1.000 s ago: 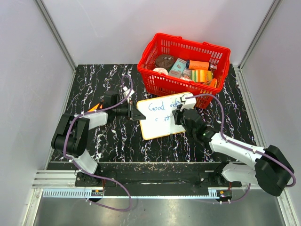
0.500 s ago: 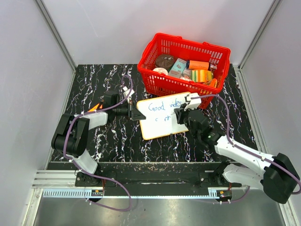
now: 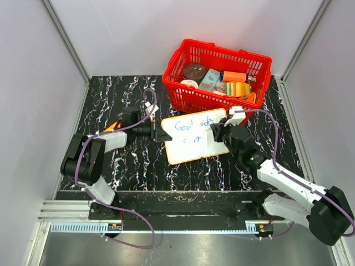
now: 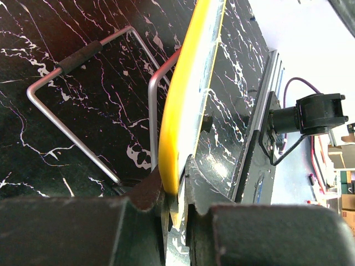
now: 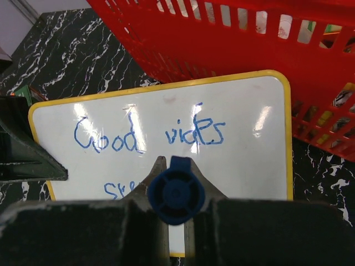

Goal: Write a sentence on the whiteboard
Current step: Write on the whiteboard at the whiteboard stand.

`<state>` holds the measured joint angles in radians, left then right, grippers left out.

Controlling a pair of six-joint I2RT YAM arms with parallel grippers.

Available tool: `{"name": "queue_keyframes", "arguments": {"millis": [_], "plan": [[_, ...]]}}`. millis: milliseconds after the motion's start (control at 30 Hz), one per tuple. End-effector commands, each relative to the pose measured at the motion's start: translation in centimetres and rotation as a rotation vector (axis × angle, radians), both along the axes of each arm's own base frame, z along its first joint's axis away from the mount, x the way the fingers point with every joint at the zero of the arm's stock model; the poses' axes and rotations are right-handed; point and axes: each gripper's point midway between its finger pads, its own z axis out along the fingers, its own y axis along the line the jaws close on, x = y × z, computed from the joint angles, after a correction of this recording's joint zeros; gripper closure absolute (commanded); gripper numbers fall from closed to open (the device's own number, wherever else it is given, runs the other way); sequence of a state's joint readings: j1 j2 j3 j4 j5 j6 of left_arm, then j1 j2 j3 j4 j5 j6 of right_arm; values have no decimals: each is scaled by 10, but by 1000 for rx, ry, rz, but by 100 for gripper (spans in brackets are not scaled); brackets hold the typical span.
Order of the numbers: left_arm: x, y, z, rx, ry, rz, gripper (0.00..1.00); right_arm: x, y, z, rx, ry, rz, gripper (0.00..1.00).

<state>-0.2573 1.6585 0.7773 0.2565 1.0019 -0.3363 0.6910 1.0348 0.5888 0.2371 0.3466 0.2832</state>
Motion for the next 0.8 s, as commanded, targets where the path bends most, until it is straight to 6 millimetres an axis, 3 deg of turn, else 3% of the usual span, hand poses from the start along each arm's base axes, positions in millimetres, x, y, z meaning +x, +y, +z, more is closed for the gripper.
{"name": "queue_keyframes", "arguments": {"millis": [0,500,767], "plan": [[9,8,-39,150,-41,57,100,5,-9,10,108,7,8,100],[8,8,-40,149,-36,54,100,12,2,0,98,18,48,100],[9,8,-40,150,-36,55,100,2,14,-2,40,-10,59,100]]}}
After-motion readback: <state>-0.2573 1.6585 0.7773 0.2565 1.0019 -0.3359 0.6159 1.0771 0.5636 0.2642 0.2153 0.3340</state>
